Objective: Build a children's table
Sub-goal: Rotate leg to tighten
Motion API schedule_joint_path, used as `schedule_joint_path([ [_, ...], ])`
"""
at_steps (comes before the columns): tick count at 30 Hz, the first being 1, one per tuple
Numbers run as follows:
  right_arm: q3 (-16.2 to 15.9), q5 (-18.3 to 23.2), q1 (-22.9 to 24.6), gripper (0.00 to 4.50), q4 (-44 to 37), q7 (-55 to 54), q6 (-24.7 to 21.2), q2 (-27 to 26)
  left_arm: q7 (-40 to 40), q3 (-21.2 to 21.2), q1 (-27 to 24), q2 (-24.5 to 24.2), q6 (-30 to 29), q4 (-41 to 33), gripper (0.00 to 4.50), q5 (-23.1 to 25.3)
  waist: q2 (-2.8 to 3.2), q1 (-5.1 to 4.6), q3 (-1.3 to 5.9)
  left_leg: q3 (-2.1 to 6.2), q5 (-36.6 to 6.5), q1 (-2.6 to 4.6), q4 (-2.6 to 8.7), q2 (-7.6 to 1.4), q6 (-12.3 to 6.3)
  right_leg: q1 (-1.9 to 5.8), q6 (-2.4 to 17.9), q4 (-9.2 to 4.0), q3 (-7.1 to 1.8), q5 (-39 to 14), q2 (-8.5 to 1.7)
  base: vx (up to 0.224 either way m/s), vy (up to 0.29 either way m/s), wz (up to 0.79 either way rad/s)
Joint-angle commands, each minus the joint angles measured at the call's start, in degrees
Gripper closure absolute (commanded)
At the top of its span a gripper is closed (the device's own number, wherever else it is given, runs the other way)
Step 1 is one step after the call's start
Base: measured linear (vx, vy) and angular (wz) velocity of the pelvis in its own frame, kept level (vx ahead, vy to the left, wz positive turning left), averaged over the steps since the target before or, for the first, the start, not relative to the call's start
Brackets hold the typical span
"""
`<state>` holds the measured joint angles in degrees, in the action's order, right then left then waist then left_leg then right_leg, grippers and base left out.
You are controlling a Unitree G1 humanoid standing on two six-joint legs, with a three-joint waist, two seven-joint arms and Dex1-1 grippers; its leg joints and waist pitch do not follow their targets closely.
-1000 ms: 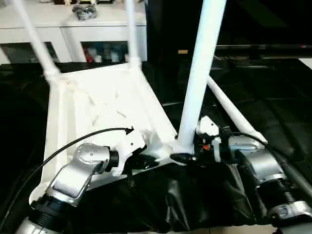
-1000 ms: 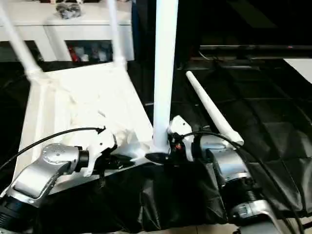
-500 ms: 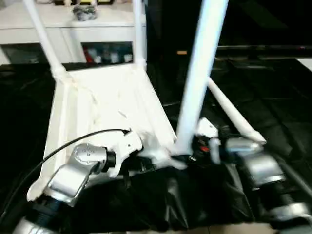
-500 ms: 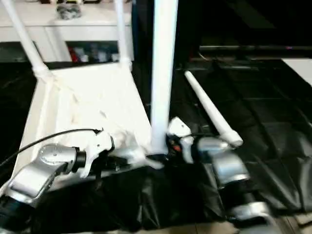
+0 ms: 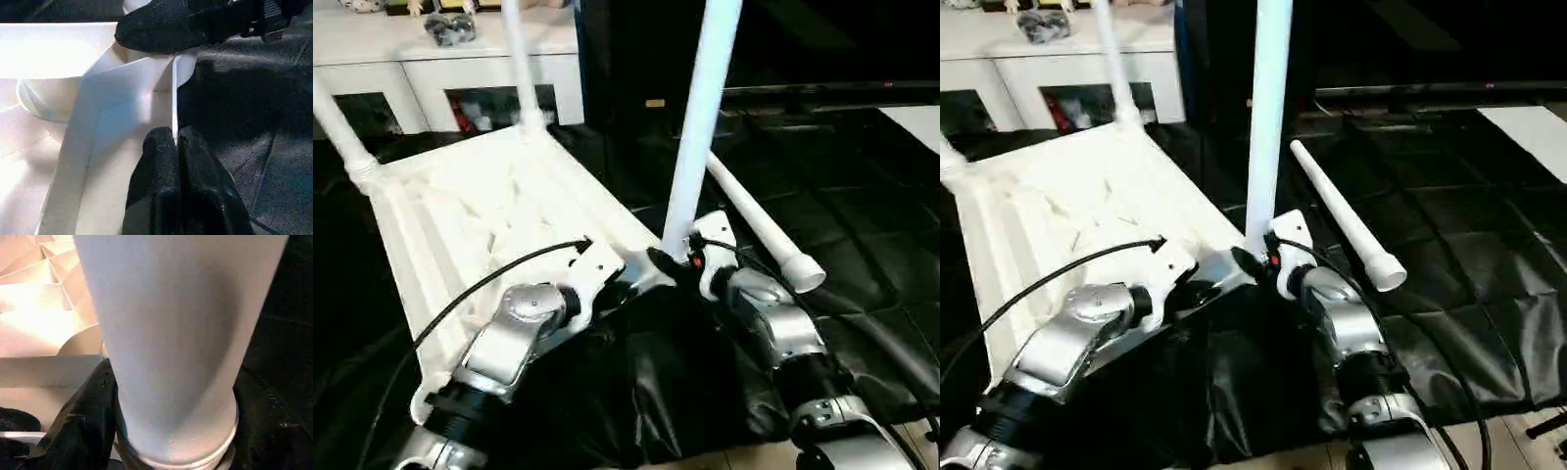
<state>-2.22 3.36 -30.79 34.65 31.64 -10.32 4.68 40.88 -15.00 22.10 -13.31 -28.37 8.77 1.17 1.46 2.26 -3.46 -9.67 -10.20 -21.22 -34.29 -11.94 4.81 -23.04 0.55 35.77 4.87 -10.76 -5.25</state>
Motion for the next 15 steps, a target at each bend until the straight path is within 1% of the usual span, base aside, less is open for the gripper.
schedule_joint_path([
  [1, -4.1, 0.3, 0.7, 1.81, 1.8, 2.1, -1.3, -3.8, -0.1, -0.6, 3.3, 2.8, 2.5, -3.3, 4.50, -2.5, -0.08, 0.34, 4.25, -0.04, -10.9, 0.11, 3.81, -0.64, -2.32, 3.20, 12.7, -4.47, -2.51, -9.8, -2.44, 0.000, 0.000, 0.00],
  [4, -4.1, 0.3, 0.7, 1.81, 1.8, 2.1, -1.3, -3.8, -0.1, -0.6, 3.3, 2.8, 2.5, -3.3, 4.50, -2.5, -0.11, 0.35, 4.13, -0.04, -12.5, 0.21, 3.89, -0.65, -1.86, 3.15, 12.1, -4.79, -2.55, -12.8, -2.55, 0.000, 0.000, 0.00],
  [6, -4.1, 0.3, 0.7, 1.81, 1.8, 2.1, -1.3, -3.8, -0.1, -0.6, 3.3, 2.8, 2.5, -3.3, 4.50, -2.5, -0.07, 0.34, 4.11, 0.01, -12.7, 0.24, 3.96, -0.70, -1.67, 3.09, 11.8, -4.81, -2.56, -13.1, -2.53, 0.000, 0.000, 0.00],
  [11, -4.1, 0.3, 0.7, 1.81, 1.8, 2.1, -1.3, -3.8, -0.1, -0.6, 3.3, 2.8, 2.5, -3.3, 4.50, -2.5, -0.06, 0.33, 4.13, 0.00, -12.4, 0.19, 3.96, -0.71, -1.71, 3.10, 12.0, -4.72, -2.59, -12.2, -2.52, 0.000, 0.000, 0.00],
  [15, -4.1, 0.3, 0.7, 1.81, 1.8, 2.1, -1.3, -3.8, -0.1, -0.6, 3.3, 2.8, 2.5, -3.3, 4.50, -2.5, -0.05, 0.32, 4.09, 0.01, -12.6, 0.22, 4.00, -0.72, -1.70, 3.05, 11.9, -4.77, -2.59, -12.7, -2.53, 0.000, 0.000, 0.00],
])
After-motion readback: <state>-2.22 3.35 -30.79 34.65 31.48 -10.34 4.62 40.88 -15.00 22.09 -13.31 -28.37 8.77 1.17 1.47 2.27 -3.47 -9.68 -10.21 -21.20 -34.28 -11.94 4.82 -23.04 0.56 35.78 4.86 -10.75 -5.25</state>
